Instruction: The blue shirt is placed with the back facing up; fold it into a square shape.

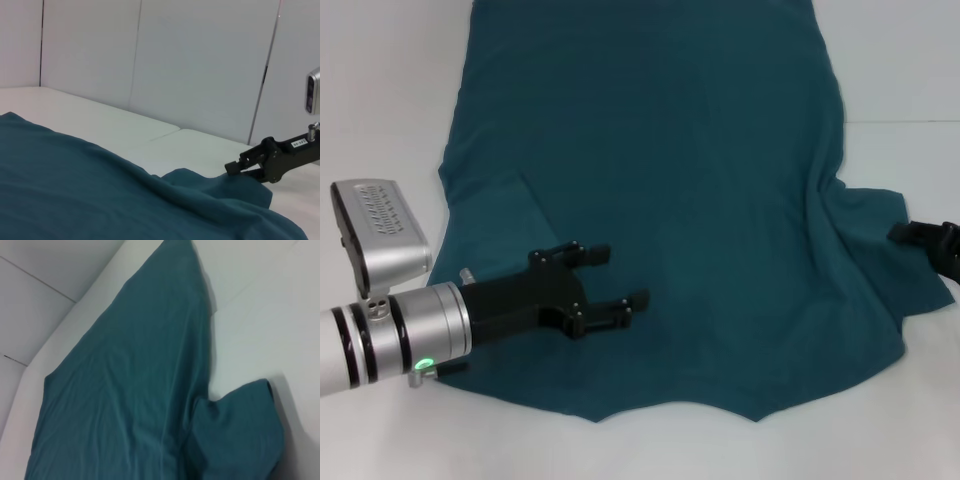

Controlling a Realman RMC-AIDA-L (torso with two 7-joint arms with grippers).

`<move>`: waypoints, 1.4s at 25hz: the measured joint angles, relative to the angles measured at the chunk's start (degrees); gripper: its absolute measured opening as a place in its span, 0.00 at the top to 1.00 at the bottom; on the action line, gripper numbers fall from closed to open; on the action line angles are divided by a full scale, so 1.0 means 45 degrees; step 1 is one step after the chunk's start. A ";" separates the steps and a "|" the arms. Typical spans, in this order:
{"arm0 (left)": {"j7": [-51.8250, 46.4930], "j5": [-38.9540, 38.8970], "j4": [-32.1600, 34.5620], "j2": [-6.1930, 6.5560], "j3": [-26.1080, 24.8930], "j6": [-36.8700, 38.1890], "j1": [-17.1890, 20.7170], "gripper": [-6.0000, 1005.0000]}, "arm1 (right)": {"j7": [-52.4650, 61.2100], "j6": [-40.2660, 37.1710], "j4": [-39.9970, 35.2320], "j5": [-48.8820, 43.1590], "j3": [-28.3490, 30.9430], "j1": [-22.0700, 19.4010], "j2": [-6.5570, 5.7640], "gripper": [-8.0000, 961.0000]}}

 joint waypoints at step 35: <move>-0.0206 0.0001 -0.0039 0.0029 -0.0055 -0.0021 -0.0133 0.16 | -0.0573 0.0844 0.0203 -0.0208 0.0695 0.0538 -0.0989 0.98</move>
